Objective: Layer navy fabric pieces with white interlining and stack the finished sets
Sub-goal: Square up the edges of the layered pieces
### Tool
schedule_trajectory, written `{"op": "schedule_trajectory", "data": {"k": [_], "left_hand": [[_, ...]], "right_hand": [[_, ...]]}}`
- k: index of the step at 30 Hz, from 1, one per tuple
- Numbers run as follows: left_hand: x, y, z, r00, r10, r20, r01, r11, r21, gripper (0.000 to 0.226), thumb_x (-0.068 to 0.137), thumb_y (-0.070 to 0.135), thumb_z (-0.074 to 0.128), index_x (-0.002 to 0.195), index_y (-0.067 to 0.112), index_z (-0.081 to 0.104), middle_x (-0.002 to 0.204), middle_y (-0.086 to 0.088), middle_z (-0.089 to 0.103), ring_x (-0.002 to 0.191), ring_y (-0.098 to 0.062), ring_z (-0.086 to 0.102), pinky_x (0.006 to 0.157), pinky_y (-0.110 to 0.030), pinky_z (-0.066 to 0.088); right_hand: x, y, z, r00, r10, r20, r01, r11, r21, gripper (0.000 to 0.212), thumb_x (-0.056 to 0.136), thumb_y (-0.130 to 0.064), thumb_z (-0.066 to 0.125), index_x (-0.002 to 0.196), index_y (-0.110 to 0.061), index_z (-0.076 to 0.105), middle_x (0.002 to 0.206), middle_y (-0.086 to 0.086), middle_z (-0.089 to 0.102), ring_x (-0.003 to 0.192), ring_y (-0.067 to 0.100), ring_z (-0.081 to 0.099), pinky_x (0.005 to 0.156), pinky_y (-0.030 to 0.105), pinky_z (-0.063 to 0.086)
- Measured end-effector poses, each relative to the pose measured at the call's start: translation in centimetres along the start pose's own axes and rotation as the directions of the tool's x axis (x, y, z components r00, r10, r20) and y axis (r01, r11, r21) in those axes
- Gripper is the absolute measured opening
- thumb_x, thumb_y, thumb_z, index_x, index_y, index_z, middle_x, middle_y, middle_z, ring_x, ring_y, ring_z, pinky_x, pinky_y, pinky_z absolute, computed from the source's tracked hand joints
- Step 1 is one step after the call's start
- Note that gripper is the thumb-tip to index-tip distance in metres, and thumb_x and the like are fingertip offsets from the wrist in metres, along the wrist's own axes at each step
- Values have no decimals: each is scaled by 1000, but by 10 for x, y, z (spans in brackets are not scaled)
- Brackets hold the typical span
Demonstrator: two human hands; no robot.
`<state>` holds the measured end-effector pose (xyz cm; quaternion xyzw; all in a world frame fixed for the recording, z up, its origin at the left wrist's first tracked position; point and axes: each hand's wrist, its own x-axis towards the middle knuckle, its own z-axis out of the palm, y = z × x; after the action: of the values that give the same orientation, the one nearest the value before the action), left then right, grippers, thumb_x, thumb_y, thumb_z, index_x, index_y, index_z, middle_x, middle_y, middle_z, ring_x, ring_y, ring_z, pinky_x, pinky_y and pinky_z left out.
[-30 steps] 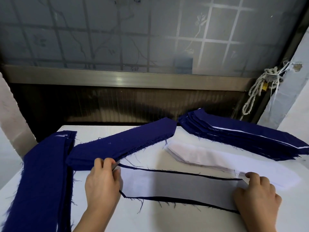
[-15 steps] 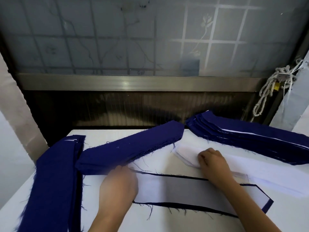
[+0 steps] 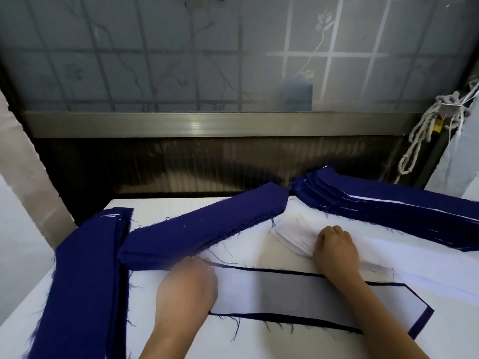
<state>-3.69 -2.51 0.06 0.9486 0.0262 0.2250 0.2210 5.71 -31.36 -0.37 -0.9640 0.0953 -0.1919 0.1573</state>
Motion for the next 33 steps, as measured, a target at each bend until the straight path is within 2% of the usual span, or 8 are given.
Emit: {"op": "schedule_trajectory", "data": {"k": [4, 10, 13, 20, 23, 27, 30, 33], "left_hand": [[1, 0, 0, 1000, -18, 10, 19, 1000, -20, 20, 93, 30, 60, 76, 20, 60, 73, 10, 50, 64, -13, 50, 54, -29, 39], [1, 0, 0, 999, -13, 32, 14, 999, -47, 18, 94, 30, 59, 78, 22, 60, 75, 13, 51, 68, -11, 52, 56, -27, 40], [1, -1, 0, 1000, 3, 31, -1, 998, -57, 17, 93, 29, 60, 77, 22, 60, 74, 13, 52, 68, -11, 51, 56, -26, 39], [2, -5, 1, 998, 55, 5, -53, 988, -142, 15, 91, 27, 62, 77, 25, 58, 73, 16, 53, 69, -7, 52, 55, -27, 45], [2, -8, 3, 996, 87, -9, -87, 971, -224, 19, 94, 35, 59, 76, 31, 55, 72, 16, 54, 71, -7, 53, 57, -24, 43], [2, -11, 2, 989, 147, 33, -125, 924, -362, 48, 101, 57, 28, 80, 31, 62, 80, 14, 61, 85, -9, 56, 70, -30, 47], [1, -12, 0, 978, 206, 34, -162, 853, -497, 56, 101, 51, 21, 89, 30, 71, 89, 16, 66, 91, -12, 58, 76, -29, 45], [0, -13, 1, 970, 222, 97, -136, 832, -537, 64, 101, 57, 23, 77, 16, 67, 79, 7, 63, 86, -15, 56, 75, -38, 46]], "right_hand": [[0, 5, -2, 997, 82, -10, -78, 972, 222, 15, 93, -8, 46, 92, -5, 61, 96, 8, 57, 89, 26, 50, 79, 40, 46], [-7, 12, -2, 987, 150, -64, -95, 847, 523, 10, 94, -9, 50, 89, -12, 58, 99, 2, 53, 79, 13, 51, 68, 28, 38], [-8, 11, -5, 982, 129, -135, -36, 841, 540, 10, 94, -8, 52, 88, -14, 58, 100, -1, 52, 80, 12, 52, 68, 25, 39], [-16, 1, -14, 962, 53, -267, 112, 816, 566, 16, 88, 0, 62, 84, -15, 61, 94, -4, 53, 85, 19, 54, 70, 34, 49], [-27, -13, -18, 947, -66, -315, 233, 817, 528, 17, 83, 4, 64, 82, -12, 61, 92, -2, 54, 83, 18, 53, 73, 37, 49], [-56, -48, -21, 843, -371, -389, 501, 804, 320, 6, 76, -7, 56, 78, -12, 59, 87, -1, 55, 78, 17, 49, 70, 32, 39], [-79, -74, -15, 752, -563, -342, 638, 751, 169, 3, 75, -14, 55, 74, -12, 57, 83, 2, 54, 75, 23, 48, 69, 35, 38], [-95, -89, -7, 688, -692, -219, 717, 695, 54, 3, 72, -16, 58, 71, -14, 56, 79, 2, 51, 72, 23, 47, 68, 35, 42]]}}
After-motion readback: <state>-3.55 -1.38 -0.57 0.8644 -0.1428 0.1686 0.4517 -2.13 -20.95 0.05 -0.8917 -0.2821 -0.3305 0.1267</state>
